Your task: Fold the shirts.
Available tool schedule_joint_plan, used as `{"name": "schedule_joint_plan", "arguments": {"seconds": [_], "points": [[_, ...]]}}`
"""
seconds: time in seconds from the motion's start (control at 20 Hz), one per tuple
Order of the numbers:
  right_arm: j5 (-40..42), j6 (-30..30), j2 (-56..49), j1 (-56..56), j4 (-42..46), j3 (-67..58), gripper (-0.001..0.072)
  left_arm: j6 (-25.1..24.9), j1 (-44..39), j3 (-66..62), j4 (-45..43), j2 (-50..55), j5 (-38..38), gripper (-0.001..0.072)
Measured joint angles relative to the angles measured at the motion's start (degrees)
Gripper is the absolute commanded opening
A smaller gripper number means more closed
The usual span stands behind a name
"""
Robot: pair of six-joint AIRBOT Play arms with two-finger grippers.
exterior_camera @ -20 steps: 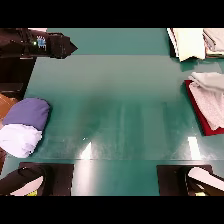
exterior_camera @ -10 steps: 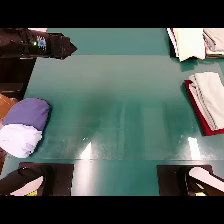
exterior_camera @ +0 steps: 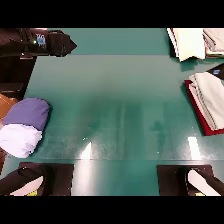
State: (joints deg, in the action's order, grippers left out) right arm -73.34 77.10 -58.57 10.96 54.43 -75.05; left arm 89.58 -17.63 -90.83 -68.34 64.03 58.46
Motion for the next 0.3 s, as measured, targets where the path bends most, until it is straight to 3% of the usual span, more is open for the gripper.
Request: {"name": "schedule_joint_plan", "arguments": {"seconds": [0.3], "points": [[3.34, -0.22, 1.60, -11.93, -0.28, 0.00, 0.0021, 0.00, 0.00, 0.00, 0.00, 0.00, -2.23, 0.0028]]}}
